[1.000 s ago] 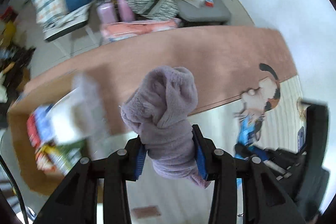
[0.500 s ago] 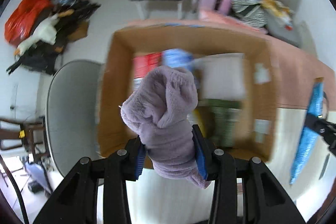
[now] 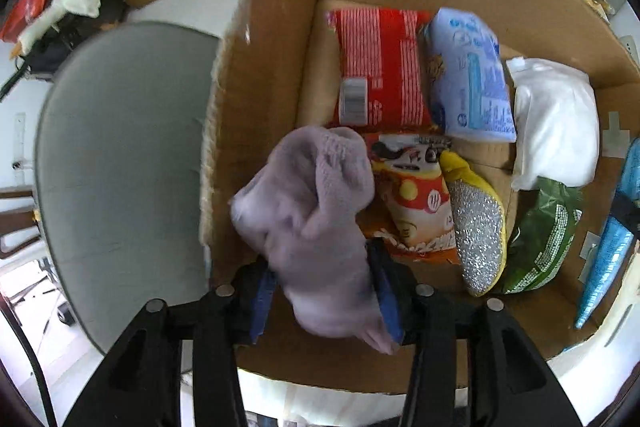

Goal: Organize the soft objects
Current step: 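Carry the plush sock and tube into the box and open both tools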

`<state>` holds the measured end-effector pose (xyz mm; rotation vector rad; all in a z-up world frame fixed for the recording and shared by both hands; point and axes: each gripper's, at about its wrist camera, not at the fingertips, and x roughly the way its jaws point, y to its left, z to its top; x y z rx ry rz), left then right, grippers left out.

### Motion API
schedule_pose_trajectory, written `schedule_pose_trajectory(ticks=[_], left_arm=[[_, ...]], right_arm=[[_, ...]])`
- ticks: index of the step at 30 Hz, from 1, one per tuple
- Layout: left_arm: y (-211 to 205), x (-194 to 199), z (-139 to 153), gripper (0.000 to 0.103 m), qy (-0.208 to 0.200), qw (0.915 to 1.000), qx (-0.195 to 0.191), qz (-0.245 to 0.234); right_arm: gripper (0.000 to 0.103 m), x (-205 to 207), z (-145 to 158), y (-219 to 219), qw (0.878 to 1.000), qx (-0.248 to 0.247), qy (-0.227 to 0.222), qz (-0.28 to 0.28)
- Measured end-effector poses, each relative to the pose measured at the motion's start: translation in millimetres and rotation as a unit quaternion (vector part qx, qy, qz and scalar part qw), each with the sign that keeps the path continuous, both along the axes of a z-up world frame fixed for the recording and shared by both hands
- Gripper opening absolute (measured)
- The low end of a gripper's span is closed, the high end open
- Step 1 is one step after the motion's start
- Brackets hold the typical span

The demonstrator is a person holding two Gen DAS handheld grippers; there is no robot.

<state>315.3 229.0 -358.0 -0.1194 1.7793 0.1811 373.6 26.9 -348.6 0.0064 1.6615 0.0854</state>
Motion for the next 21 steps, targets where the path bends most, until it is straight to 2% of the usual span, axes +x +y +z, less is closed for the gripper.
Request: schedule_pose_trajectory(ticks=[2, 3, 4, 8, 12, 15, 17, 18, 21], left_arm=[[0.4, -1.9, -1.5, 0.058, -0.003, 0.9997, -0.020, 0.011], [0.0, -2.3, -0.1, 0.060, -0.008, 0.9996, -0.024, 0.014], [-0.8, -2.9, 2.3, 0.066, -0.013, 0.9994, -0.028, 0.015], [-7.0, -4.0, 15.2, 0.077, -0.032, 0.9989, -0.035, 0.008], [-10.6, -5.4, 27.6, 0.078, -0.044, 0.9984, -0.037, 0.004], [-10.0, -8.5, 35.5, 0.078, -0.052, 0.9978, -0.040, 0.002], [-15.1, -12.5, 47.6, 0.078, -0.062, 0.9973, -0.040, 0.001], [-15.1, -12.5, 50.3, 0.078, -0.066, 0.9970, -0.039, 0.002], [-17.0, -13.0, 58.2, 0.095, -0.087, 0.9955, -0.035, 0.002]], right_arm=[[0.037, -1.7, -6.6, 1.1, 1.000, -0.006, 0.011, 0.001], [0.056, -2.9, -6.7, 0.6, 1.000, -0.008, 0.011, 0.000], [0.064, -4.4, -6.3, -0.3, 1.000, -0.008, 0.009, -0.001], [0.067, -9.8, -4.6, -3.8, 1.000, -0.014, 0.013, -0.004], [0.076, -16.3, 2.8, -3.7, 1.000, -0.010, 0.009, -0.002], [0.077, -23.3, 10.9, -3.9, 1.000, -0.009, 0.007, -0.002], [0.084, -29.8, 16.9, -4.2, 1.000, -0.014, 0.001, 0.003], [0.092, -32.8, 19.7, -4.6, 1.000, -0.015, -0.003, 0.005], [0.102, -44.9, 28.2, -6.9, 1.000, -0.017, -0.014, 0.005]])
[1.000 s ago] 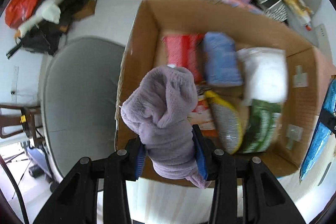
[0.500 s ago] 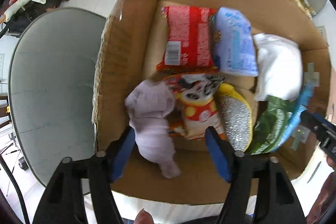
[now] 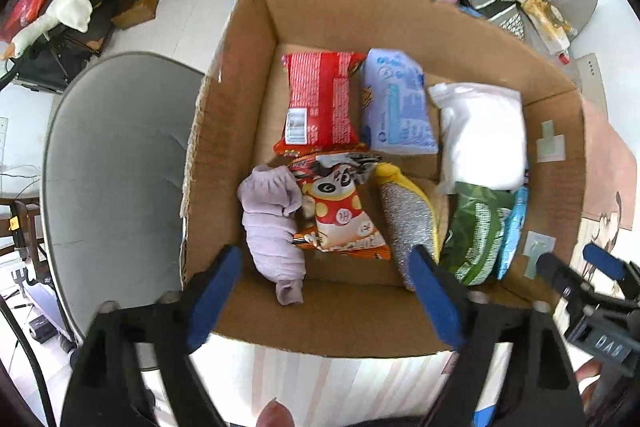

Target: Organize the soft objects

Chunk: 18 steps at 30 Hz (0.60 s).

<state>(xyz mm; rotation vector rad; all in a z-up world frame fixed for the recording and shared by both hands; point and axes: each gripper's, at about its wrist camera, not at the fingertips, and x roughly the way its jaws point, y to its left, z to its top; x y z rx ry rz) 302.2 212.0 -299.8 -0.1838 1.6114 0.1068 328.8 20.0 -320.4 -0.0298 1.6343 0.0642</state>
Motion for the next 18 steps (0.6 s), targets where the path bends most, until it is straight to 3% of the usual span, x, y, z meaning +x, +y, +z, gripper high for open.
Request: schedule_pose_trajectory(ticks=[4, 10, 18], left_arm=[[-10.8, -10.0, 14.4, 0.102, -0.035, 0.9992, 0.019, -0.007], [-24.2, -15.6, 24.5, 0.102, -0.052, 0.9980, 0.031, -0.017], [-37.6, -29.7, 58.4, 0.102, -0.091, 0.9949, 0.038, -0.022]], right_arm=[[0.103, -12.3, 0.2, -6.3, 1.000, -0.011, -0.004, -0.005], [0.103, -24.3, 1.6, -15.3, 0.999, -0.023, -0.017, -0.018], [0.103, -39.6, 46.1, -26.8, 0.997, -0.021, -0.067, -0.022]])
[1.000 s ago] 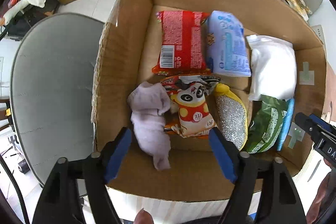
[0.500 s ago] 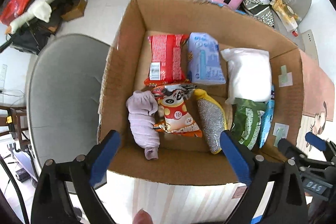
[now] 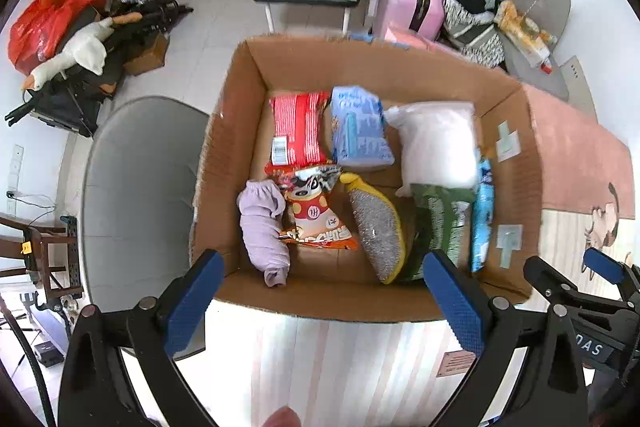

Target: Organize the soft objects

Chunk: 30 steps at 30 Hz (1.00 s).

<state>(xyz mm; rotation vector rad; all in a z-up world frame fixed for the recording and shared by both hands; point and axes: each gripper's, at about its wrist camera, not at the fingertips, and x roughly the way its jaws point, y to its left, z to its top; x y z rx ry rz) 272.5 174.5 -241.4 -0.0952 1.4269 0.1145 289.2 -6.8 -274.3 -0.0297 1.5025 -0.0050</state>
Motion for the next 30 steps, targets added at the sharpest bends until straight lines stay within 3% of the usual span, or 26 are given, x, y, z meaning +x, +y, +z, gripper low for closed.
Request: schedule_pose_trajectory(ticks=[5, 9, 18, 30], left_arm=[[-13.0, -21.9, 44.3, 0.102, -0.049, 0.9987, 0.015, -0.007], [-22.6, -45.0, 82.7, 0.102, -0.086, 0.9962, 0.004, -0.010], [-31.1, -95.1, 160.5, 0.102, -0.154, 0.9881, 0.002, -0.011], [-29.3, -139.7, 208.7, 0.102, -0.197, 0.9804, 0.011, -0.005]], right_arm=[[0.103, -24.3, 46.8, -10.9, 0.999, 0.007, -0.045, 0.000], [0.103, -51.1, 90.1, -17.2, 0.997, 0.018, -0.081, 0.003], [0.103, -117.7, 190.1, -32.4, 0.983, 0.014, -0.181, 0.014], [0.103, -173.0, 257.7, -30.3, 0.968, 0.008, -0.248, 0.030]])
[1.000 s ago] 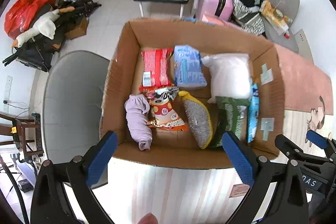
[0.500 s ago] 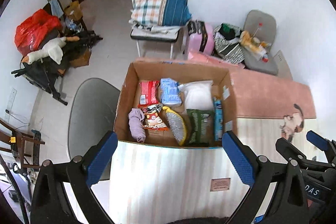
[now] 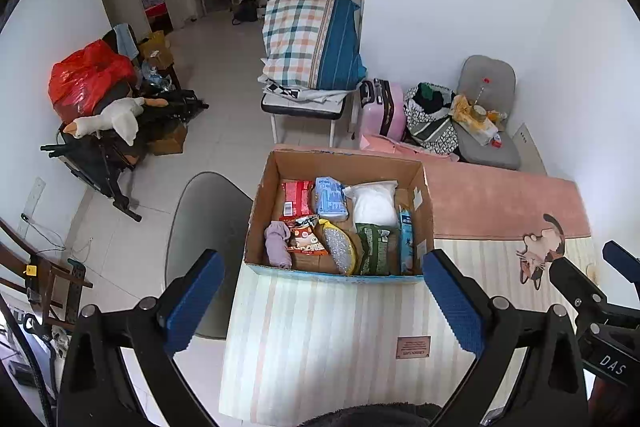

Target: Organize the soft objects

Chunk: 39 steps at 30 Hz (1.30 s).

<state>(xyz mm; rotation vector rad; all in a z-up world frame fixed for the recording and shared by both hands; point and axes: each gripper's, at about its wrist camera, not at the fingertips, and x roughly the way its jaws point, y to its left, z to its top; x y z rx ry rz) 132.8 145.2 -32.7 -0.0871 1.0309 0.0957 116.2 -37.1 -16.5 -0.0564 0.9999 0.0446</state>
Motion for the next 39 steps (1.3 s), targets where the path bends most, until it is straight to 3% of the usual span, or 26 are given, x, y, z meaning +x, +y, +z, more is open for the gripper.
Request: schedule_pose_trajectory(ticks=[14, 39], left_arm=[[-4.8, -19.1, 19.7, 0.102, -0.025, 0.9996, 0.009, -0.006], [-4.6, -21.7, 20.4, 0.102, -0.023, 0.9997, 0.002, -0.006]], right_arm=[[0.103, -15.2, 28.0, -2.0, 0.999, -0.011, -0.030, 0.004], [0.103, -17.4, 27.0, -11.2, 0.999, -0.008, -0.039, 0.004]])
